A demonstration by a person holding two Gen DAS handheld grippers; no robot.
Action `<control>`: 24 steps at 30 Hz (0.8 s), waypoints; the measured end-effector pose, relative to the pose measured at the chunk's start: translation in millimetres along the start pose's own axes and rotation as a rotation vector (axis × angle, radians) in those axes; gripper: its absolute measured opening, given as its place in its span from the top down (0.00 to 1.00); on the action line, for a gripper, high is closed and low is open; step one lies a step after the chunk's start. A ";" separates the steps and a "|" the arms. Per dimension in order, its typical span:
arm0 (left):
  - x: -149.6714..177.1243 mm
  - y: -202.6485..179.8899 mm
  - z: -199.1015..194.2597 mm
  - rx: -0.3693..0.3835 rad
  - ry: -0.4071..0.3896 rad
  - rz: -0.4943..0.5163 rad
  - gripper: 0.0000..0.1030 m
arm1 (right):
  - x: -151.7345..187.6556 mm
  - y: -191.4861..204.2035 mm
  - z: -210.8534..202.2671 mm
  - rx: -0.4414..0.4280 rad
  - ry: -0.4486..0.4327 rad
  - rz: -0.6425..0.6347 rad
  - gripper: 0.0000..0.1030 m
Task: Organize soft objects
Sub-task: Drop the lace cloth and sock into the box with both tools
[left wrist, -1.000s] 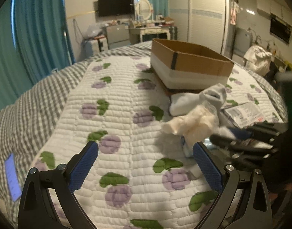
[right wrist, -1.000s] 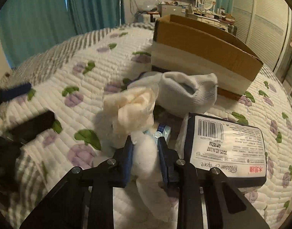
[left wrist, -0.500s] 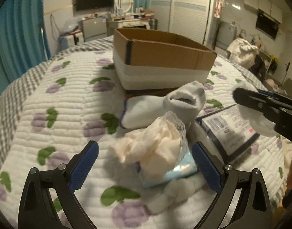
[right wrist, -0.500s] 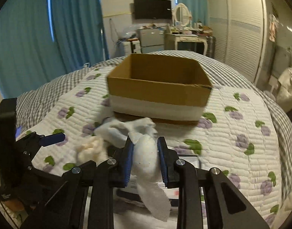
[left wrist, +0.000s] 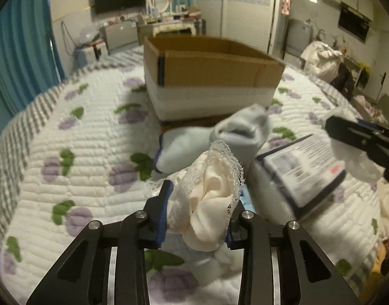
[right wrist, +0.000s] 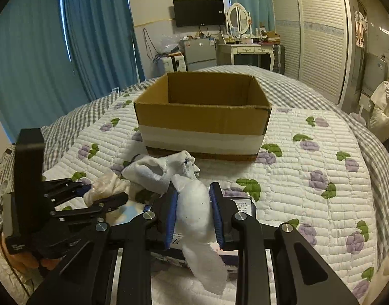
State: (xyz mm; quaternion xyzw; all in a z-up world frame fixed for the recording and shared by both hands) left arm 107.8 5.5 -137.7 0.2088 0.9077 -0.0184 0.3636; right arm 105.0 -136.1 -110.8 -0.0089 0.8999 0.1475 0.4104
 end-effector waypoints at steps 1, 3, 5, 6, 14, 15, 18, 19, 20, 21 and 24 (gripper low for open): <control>-3.3 -1.9 -9.7 -0.002 -0.015 0.006 0.68 | -1.3 0.9 -5.9 -0.004 -0.009 0.002 0.76; -9.6 -4.8 -28.4 -0.004 -0.043 0.017 0.68 | -5.0 2.8 -19.1 -0.010 -0.031 0.002 0.76; -18.5 -9.3 -48.1 -0.010 -0.080 0.030 0.68 | -9.9 4.7 -33.0 -0.015 -0.054 0.002 0.76; -25.3 -11.9 -60.1 -0.015 -0.103 0.039 0.68 | -12.9 5.2 -39.0 -0.021 -0.065 0.003 0.76; -85.3 -15.0 -107.7 -0.009 -0.231 0.060 0.68 | -64.9 7.4 -73.9 -0.053 -0.160 -0.012 0.76; -93.4 -13.8 -108.2 -0.013 -0.244 0.063 0.68 | -73.3 7.5 -74.6 -0.054 -0.171 -0.018 0.76; -120.0 -7.6 -101.9 -0.008 -0.269 0.061 0.68 | -102.9 7.3 -72.6 -0.049 -0.206 -0.032 0.76; -127.4 -5.5 -98.0 -0.010 -0.273 0.063 0.68 | -115.5 5.9 -68.3 -0.063 -0.212 -0.027 0.76; -138.0 -2.6 -90.9 -0.016 -0.277 0.068 0.68 | -123.8 4.9 -64.8 -0.072 -0.216 -0.023 0.76; -142.7 -0.8 -86.3 -0.021 -0.280 0.070 0.68 | -132.3 3.5 -60.1 -0.075 -0.220 -0.020 0.76; -166.7 8.9 -54.1 -0.038 -0.264 0.075 0.68 | -156.7 -2.1 -35.0 -0.072 -0.212 -0.013 0.76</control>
Point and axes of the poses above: each gripper's, at about its wrist camera, not at the fingertips, and z roughly the way its jaws point, y to its left, x to its underside, the point moved 2 cm from there along z, roughly the way its jaws point, and after that the axes turned 10 degrees about z, right-handed, at the moved point
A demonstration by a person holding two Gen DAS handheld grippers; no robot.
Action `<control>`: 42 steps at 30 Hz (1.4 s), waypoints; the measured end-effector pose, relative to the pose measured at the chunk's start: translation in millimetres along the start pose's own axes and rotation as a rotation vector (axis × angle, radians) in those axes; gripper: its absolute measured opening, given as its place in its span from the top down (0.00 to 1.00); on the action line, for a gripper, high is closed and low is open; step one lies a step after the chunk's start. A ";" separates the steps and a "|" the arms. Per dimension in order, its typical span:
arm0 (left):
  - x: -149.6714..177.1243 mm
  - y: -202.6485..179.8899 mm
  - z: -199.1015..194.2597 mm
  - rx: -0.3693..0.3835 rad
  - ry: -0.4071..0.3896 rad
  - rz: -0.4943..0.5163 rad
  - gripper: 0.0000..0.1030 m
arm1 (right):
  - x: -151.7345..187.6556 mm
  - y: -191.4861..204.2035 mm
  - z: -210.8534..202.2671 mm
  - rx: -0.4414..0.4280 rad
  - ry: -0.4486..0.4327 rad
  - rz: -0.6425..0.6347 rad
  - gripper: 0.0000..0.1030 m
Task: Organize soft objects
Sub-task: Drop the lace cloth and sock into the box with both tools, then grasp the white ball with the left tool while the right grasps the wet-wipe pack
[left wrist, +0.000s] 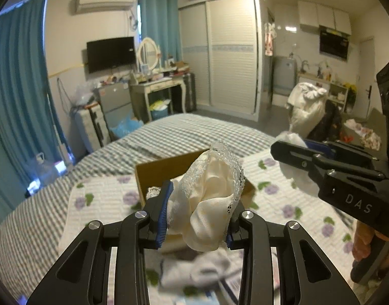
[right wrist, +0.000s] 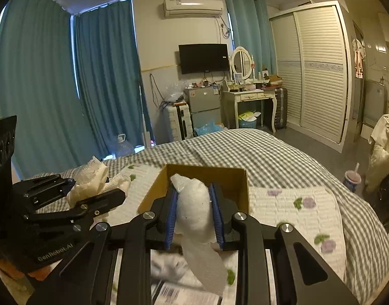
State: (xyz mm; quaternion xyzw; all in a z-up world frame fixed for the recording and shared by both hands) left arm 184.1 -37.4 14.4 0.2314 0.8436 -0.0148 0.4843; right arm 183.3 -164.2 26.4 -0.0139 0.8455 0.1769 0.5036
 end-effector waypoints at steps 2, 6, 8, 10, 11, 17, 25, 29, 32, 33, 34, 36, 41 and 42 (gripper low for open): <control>-4.2 4.3 24.0 -0.003 0.013 0.004 0.68 | -7.3 -7.6 25.4 -0.005 0.020 0.011 0.76; -1.0 8.6 71.9 0.004 0.041 0.010 0.68 | -4.9 -27.0 78.1 -0.002 0.084 0.043 0.76; 4.0 9.4 93.8 0.007 0.064 0.016 0.68 | 1.2 -38.8 105.1 0.005 0.116 0.065 0.76; 11.6 8.9 113.2 0.001 0.087 0.022 0.68 | 10.3 -51.5 125.3 0.013 0.141 0.080 0.76; 15.8 10.0 123.7 0.001 0.101 0.022 0.68 | 13.8 -55.5 133.4 0.014 0.153 0.089 0.76; 28.9 7.9 147.7 -0.011 0.151 0.031 0.48 | 29.3 -75.3 161.7 0.036 0.201 0.110 0.62; 11.3 12.3 95.5 -0.092 0.121 -0.020 0.18 | 7.7 -71.7 118.5 0.106 0.158 0.110 0.36; -10.8 16.9 37.5 -0.142 0.057 -0.016 0.18 | -17.6 -53.2 59.8 0.115 0.096 0.078 0.33; -22.5 22.6 -13.5 -0.161 0.003 -0.038 0.17 | -31.6 -36.2 9.4 0.122 0.055 0.055 0.28; -24.4 23.2 -33.5 -0.169 -0.012 -0.047 0.12 | -33.9 -30.3 -8.5 0.125 0.043 0.048 0.26; -24.3 24.0 -47.3 -0.177 -0.027 -0.053 0.07 | -34.9 -24.7 -21.9 0.128 0.035 0.042 0.22; -21.7 24.0 -79.3 -0.204 -0.061 -0.065 0.06 | -33.9 -13.4 -53.5 0.135 0.019 0.026 0.12; -0.9 21.3 -120.8 -0.214 -0.070 -0.078 0.06 | -5.6 7.5 -103.8 0.151 0.038 -0.034 0.04; 5.7 19.1 -124.7 -0.212 -0.067 -0.076 0.06 | 1.6 9.4 -107.9 0.157 0.046 -0.043 0.02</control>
Point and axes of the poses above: each gripper's, at about its wrist camera, not at the fingertips, and z roughly the way its jaws point, y to its left, x to its underside, the point moved 2 cm from there along z, roughly the way its jaws point, and after that the axes turned 10 degrees about z, right-handed, at the moved point
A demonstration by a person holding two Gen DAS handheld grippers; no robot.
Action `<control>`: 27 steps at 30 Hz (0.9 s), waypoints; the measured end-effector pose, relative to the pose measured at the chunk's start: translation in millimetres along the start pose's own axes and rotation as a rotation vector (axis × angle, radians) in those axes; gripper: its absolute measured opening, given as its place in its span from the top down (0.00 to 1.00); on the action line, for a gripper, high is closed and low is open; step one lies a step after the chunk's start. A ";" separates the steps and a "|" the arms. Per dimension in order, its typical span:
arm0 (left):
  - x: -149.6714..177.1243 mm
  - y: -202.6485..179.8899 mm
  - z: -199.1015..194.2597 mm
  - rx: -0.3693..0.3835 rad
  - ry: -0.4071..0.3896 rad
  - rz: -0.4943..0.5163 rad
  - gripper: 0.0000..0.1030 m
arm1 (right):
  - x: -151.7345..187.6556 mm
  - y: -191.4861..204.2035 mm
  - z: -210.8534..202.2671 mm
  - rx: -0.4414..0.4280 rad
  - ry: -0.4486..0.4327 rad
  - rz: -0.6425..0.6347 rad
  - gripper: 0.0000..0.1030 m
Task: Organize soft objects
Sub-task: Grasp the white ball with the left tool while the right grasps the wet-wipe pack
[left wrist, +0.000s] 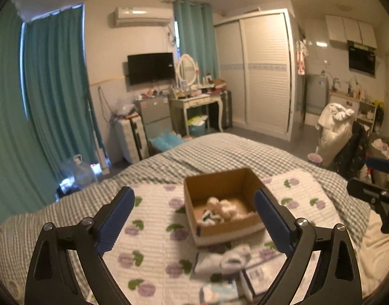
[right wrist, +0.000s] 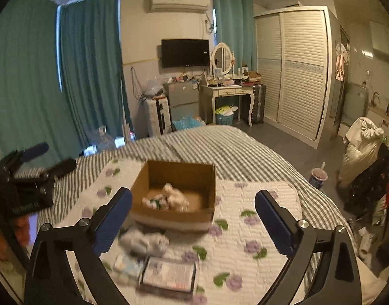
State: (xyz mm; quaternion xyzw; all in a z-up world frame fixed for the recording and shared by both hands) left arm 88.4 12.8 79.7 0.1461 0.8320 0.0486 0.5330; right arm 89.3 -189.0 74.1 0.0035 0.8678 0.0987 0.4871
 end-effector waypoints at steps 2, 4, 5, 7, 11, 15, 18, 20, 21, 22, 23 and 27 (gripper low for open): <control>16.3 -2.5 -5.8 -0.007 0.015 0.013 0.06 | 20.9 1.3 -4.8 0.016 0.026 -0.016 0.01; 36.8 -5.8 -4.3 -0.015 0.041 0.014 0.06 | 41.8 -0.7 -2.0 0.028 0.051 -0.018 0.01; 48.7 -8.3 0.3 -0.019 0.060 0.008 0.06 | 57.1 -1.6 3.0 0.037 0.072 -0.011 0.01; 68.9 -14.1 7.2 -0.014 0.089 -0.008 0.06 | 79.2 -5.5 14.3 0.044 0.104 0.005 0.01; 116.7 -32.1 29.8 0.015 0.141 -0.038 0.06 | 131.2 -23.4 56.4 0.048 0.184 0.106 0.01; 161.1 -50.6 57.8 0.040 0.240 -0.059 0.06 | 174.2 -37.4 100.5 0.063 0.285 0.176 0.01; 183.5 -61.2 69.7 0.036 0.285 -0.080 0.07 | 185.7 -39.5 118.3 0.044 0.308 0.188 0.01; 191.2 -66.3 73.3 0.043 0.294 -0.076 0.07 | 191.7 -40.7 130.1 0.055 0.324 0.191 0.05; 195.3 -68.1 74.8 0.041 0.298 -0.080 0.07 | 194.1 -40.5 135.4 0.063 0.331 0.186 0.09; 199.2 -69.2 75.1 0.051 0.302 -0.087 0.07 | 196.9 -39.8 141.5 0.076 0.341 0.180 0.12; 202.0 -71.2 76.4 0.067 0.307 -0.094 0.07 | 201.4 -39.4 147.5 0.079 0.354 0.181 0.12; 223.6 -84.5 84.8 0.103 0.366 -0.063 0.07 | 213.1 -35.6 160.3 0.035 0.393 0.179 0.12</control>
Point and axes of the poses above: each gripper's, at about its wrist camera, not at the fingertips, and z roughly the way its jaws point, y to its left, x to its underside, the point moved 2 cm from there along z, roughly the way its jaws point, and after that the axes turned 10 degrees about z, right-handed, at the moved point
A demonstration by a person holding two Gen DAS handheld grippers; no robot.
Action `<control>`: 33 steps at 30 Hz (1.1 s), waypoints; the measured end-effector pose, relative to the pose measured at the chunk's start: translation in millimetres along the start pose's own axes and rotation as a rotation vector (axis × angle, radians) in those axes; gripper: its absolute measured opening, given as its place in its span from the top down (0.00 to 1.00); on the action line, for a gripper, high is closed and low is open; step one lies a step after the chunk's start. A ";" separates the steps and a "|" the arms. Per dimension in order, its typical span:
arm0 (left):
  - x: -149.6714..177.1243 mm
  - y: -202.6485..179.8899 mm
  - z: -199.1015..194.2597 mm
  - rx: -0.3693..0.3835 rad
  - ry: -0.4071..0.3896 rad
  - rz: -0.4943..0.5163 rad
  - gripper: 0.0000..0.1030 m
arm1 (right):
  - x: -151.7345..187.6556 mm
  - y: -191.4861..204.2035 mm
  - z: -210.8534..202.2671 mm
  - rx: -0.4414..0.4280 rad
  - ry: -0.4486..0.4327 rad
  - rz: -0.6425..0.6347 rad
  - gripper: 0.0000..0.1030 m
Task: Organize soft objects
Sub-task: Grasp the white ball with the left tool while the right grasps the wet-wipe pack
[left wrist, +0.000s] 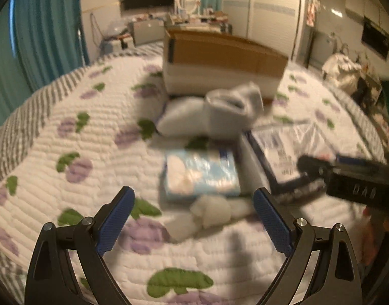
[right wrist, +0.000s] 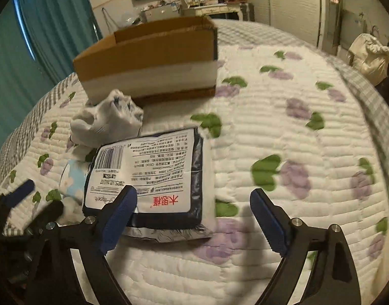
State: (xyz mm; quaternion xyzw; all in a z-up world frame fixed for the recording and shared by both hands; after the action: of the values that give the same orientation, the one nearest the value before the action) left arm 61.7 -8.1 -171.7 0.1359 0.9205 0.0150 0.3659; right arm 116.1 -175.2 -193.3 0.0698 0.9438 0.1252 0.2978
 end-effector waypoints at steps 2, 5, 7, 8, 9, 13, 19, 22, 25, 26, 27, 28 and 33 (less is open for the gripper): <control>8.8 -3.8 7.5 0.006 0.032 0.014 0.08 | 2.0 0.8 6.2 -0.015 0.017 0.000 0.12; 17.0 -6.8 18.2 0.023 0.065 0.004 0.08 | 3.8 5.5 10.7 -0.017 0.022 -0.020 0.13; 15.2 -6.8 21.6 0.025 0.069 0.003 0.08 | 4.8 9.6 11.2 -0.013 0.018 -0.039 0.13; 13.3 -6.7 22.5 0.029 0.068 0.003 0.08 | 5.6 11.5 11.2 -0.016 0.015 -0.047 0.14; 10.4 -6.9 23.7 0.033 0.065 0.005 0.08 | 6.2 13.0 11.1 -0.025 0.013 -0.049 0.18; 6.8 -5.9 30.6 0.027 0.082 0.003 0.08 | 7.9 14.3 6.3 -0.070 -0.002 -0.044 0.34; 7.9 -9.3 27.6 0.084 0.078 0.026 0.43 | 8.7 19.9 -10.6 -0.096 -0.059 -0.073 0.56; 8.2 -12.2 25.4 0.103 0.086 0.043 0.54 | 9.6 20.7 -17.8 -0.109 -0.070 -0.073 0.59; 6.8 -14.8 19.8 0.119 0.090 0.054 0.61 | 10.6 21.0 -24.6 -0.115 -0.083 -0.071 0.60; 6.4 -15.2 17.6 0.123 0.089 0.055 0.63 | 10.9 21.8 -28.1 -0.114 -0.091 -0.074 0.60; 5.8 -15.3 14.7 0.128 0.085 0.055 0.65 | 10.9 22.4 -32.4 -0.113 -0.102 -0.075 0.61; 5.2 -15.4 11.0 0.131 0.080 0.054 0.67 | 10.4 22.5 -35.6 -0.116 -0.107 -0.074 0.61; 1.5 -12.6 -7.2 0.142 0.051 0.047 0.69 | 7.2 23.4 -60.1 -0.126 -0.157 -0.063 0.61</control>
State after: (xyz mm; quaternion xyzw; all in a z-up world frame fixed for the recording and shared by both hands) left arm 52.7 -19.3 -169.0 0.1825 0.9249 -0.0384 0.3313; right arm 76.8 -162.9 -143.1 0.0310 0.9096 0.1690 0.3783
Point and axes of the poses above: each gripper's, at about its wrist camera, not at the fingertips, and z roughly the way its jaws point, y to its left, x to its underside, the point moved 2 cm from there along z, roughly the way its jaws point, and after that the axes turned 10 degrees about z, right-handed, at the moved point
